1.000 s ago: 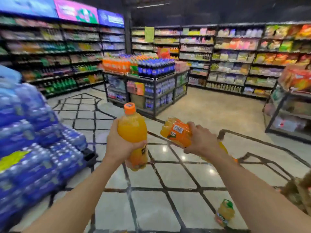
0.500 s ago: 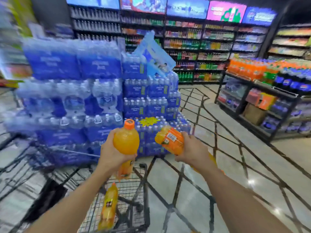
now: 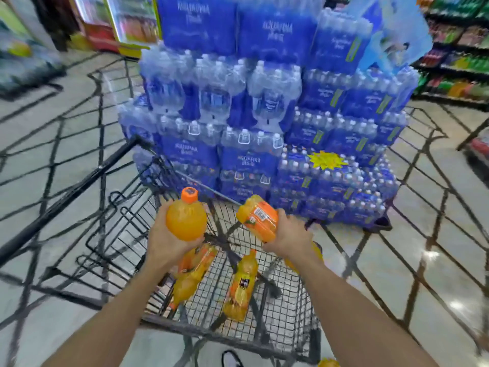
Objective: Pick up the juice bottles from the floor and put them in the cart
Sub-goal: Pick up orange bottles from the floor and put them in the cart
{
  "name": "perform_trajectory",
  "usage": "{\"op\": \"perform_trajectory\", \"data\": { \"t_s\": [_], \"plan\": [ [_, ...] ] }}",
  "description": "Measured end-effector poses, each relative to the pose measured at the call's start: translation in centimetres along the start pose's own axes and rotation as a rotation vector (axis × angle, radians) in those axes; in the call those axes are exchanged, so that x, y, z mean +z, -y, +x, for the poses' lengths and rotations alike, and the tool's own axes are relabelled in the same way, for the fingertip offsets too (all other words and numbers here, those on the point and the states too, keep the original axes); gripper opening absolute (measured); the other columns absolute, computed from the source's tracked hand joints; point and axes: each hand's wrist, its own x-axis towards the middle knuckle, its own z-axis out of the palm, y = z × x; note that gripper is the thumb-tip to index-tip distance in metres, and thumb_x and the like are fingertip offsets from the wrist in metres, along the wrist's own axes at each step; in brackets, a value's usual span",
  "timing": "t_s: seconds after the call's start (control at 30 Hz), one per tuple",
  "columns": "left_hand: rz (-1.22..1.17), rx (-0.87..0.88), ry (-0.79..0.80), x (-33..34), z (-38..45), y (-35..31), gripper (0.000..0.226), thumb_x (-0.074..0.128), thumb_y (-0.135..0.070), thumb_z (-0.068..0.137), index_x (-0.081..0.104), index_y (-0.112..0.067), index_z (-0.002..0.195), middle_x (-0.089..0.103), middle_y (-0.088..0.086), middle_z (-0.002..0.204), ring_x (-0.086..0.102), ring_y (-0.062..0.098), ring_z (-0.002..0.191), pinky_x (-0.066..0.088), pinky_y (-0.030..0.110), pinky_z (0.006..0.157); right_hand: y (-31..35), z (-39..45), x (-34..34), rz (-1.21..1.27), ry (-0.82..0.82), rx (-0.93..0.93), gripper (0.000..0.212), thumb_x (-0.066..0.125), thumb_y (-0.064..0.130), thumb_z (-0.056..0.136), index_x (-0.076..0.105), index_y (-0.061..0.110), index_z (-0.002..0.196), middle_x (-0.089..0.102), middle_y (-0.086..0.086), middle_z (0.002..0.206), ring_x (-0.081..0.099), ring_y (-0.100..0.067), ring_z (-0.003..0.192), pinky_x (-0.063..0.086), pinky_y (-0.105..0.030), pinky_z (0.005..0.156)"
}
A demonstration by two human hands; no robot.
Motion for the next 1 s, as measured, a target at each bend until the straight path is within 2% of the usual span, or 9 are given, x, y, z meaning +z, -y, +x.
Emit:
{"op": "perform_trajectory", "data": {
  "t_s": [0.07,0.23,0.33,0.5,0.67,0.73,0.83,0.9,1.0],
  "plan": [
    [0.012,-0.054,0.003,1.3,1.0,2.6,0.093,0.097,-0.022,0.054,0.039,-0.045,0.122,0.051,-0.008,0.111,0.056,0.015,0.091,0.049,0.033,0.075,0.6,2.2,3.0,0.045,0.026,0.027,0.094,0.086,0.056,0.061,0.031,0.027,0.131,0.055,-0.005,0.127,0.057,-0.033,0.116,0.052,-0.053,0.092],
    [0.016,-0.211,0.067,7.1,3.5,9.5,0.097,0.098,-0.028,0.053,0.039,-0.040,0.130,0.054,-0.014,0.107,0.058,0.008,0.086,0.045,0.025,0.066,-0.7,6.5,10.8,0.126,0.120,0.162,0.098,0.086,0.055,0.065,0.030,0.024,0.139,0.054,-0.008,0.132,0.055,-0.034,0.123,0.052,-0.048,0.093],
    [0.043,-0.269,0.130,11.4,4.8,13.6,0.101,0.097,-0.023,0.053,0.039,-0.037,0.134,0.054,0.000,0.117,0.057,0.023,0.097,0.046,0.034,0.077,-2.7,8.5,15.5,0.169,0.155,0.257,0.104,0.085,0.055,0.065,0.026,0.025,0.145,0.055,-0.007,0.131,0.056,-0.033,0.120,0.051,-0.053,0.096],
    [0.077,-0.308,0.279,18.0,5.1,20.3,0.105,0.097,-0.021,0.053,0.037,-0.033,0.139,0.048,-0.002,0.128,0.052,0.024,0.112,0.049,0.040,0.092,-6.3,10.4,22.5,0.278,0.209,0.436,0.103,0.083,0.057,0.064,0.025,0.025,0.143,0.057,-0.006,0.123,0.058,-0.032,0.113,0.052,-0.050,0.092],
    [-0.001,-0.289,0.337,21.9,4.4,24.6,0.102,0.099,-0.020,0.050,0.036,-0.053,0.123,0.042,-0.039,0.118,0.052,0.001,0.103,0.045,0.032,0.091,-8.5,11.2,28.3,0.367,0.222,0.647,0.098,0.084,0.050,0.064,0.027,0.023,0.139,0.056,-0.006,0.114,0.061,-0.031,0.099,0.056,-0.048,0.086],
    [0.011,-0.284,0.348,22.8,4.3,25.9,0.103,0.099,-0.024,0.048,0.034,-0.061,0.119,0.048,-0.034,0.118,0.055,0.000,0.104,0.047,0.030,0.088,-9.0,11.5,30.2,0.367,0.247,0.696,0.099,0.083,0.054,0.064,0.023,0.024,0.137,0.054,-0.006,0.117,0.061,-0.034,0.104,0.054,-0.045,0.085],
    [0.025,-0.346,0.333,23.8,5.0,27.1,0.108,0.100,-0.023,0.047,0.033,-0.060,0.123,0.052,-0.006,0.125,0.056,0.021,0.109,0.050,0.039,0.090,-9.2,12.2,32.5,0.361,0.250,0.718,0.099,0.083,0.050,0.063,0.018,0.027,0.134,0.051,-0.009,0.122,0.058,-0.038,0.109,0.053,-0.049,0.090],
    [0.043,-0.364,0.352,24.0,5.9,27.5,0.110,0.100,-0.024,0.049,0.031,-0.054,0.128,0.048,-0.009,0.125,0.051,0.017,0.111,0.047,0.037,0.093,-9.0,12.7,33.8,0.384,0.266,0.732,0.101,0.083,0.045,0.065,0.018,0.023,0.139,0.050,-0.011,0.126,0.058,-0.040,0.111,0.052,-0.053,0.093],
    [0.053,-0.431,0.380,23.7,8.7,27.9,0.106,0.098,-0.033,0.042,0.033,-0.067,0.118,0.047,-0.024,0.115,0.053,0.006,0.098,0.047,0.030,0.087,-8.6,13.1,35.3,0.400,0.294,0.741,0.101,0.081,0.045,0.066,0.020,0.018,0.142,0.046,-0.016,0.134,0.056,-0.042,0.116,0.050,-0.057,0.096]
  ]
}}
